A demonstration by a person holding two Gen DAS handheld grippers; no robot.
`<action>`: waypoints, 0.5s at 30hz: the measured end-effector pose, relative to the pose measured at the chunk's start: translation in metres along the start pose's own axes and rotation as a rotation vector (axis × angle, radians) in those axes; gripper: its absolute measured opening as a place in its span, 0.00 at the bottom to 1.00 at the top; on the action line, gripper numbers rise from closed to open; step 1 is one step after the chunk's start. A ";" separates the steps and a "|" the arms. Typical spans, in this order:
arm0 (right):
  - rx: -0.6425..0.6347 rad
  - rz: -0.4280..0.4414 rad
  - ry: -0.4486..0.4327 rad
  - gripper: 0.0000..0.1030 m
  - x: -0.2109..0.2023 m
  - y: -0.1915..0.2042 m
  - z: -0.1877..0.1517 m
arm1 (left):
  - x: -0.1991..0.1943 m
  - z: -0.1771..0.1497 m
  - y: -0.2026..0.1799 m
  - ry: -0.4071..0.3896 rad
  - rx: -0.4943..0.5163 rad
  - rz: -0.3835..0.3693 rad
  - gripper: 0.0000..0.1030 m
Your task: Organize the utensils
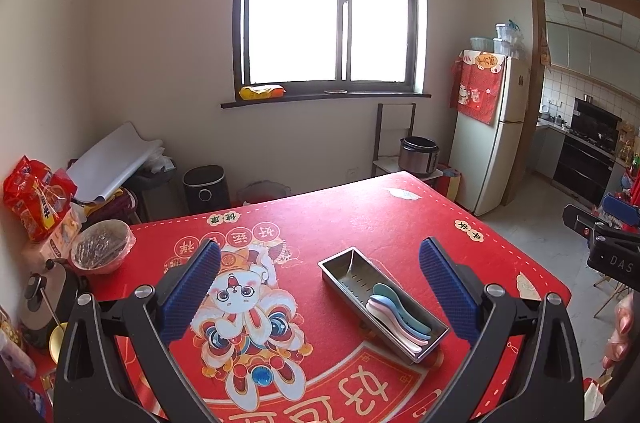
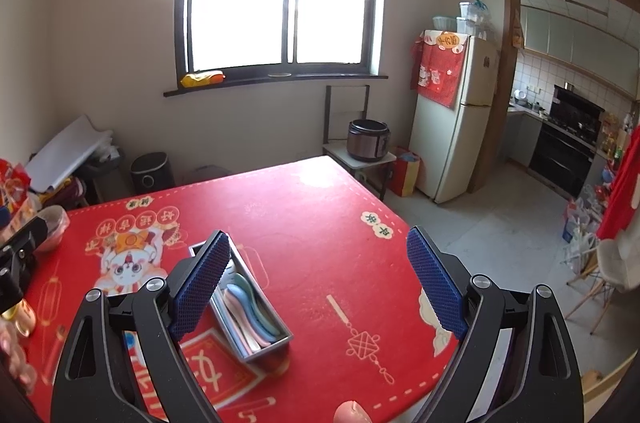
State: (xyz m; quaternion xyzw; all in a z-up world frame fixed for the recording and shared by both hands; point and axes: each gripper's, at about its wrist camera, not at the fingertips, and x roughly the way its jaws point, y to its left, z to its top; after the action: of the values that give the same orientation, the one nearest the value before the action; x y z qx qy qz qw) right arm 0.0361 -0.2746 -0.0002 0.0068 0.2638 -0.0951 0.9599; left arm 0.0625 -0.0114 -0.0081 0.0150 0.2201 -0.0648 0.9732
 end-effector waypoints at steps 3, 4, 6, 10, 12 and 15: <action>0.001 0.000 0.002 0.85 0.001 0.000 0.000 | 0.002 0.000 0.001 0.003 0.003 0.004 0.94; 0.003 0.000 0.003 0.85 0.001 0.000 0.000 | 0.003 0.000 0.001 0.005 0.003 0.005 0.94; 0.005 -0.001 0.004 0.85 0.002 0.001 0.000 | 0.003 0.000 0.002 0.006 0.002 0.007 0.94; 0.012 -0.009 0.005 0.85 0.004 0.001 0.000 | 0.005 0.001 0.002 0.005 0.004 0.005 0.94; 0.015 -0.012 0.007 0.85 0.006 0.001 -0.001 | 0.007 0.001 0.002 0.004 0.006 0.003 0.94; 0.021 -0.017 0.014 0.85 0.008 -0.001 -0.001 | 0.009 0.002 0.001 0.004 0.009 -0.002 0.94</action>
State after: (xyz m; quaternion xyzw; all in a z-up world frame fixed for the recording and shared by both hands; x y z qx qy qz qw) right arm 0.0421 -0.2767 -0.0052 0.0153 0.2693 -0.1058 0.9571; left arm 0.0714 -0.0114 -0.0100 0.0191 0.2216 -0.0667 0.9727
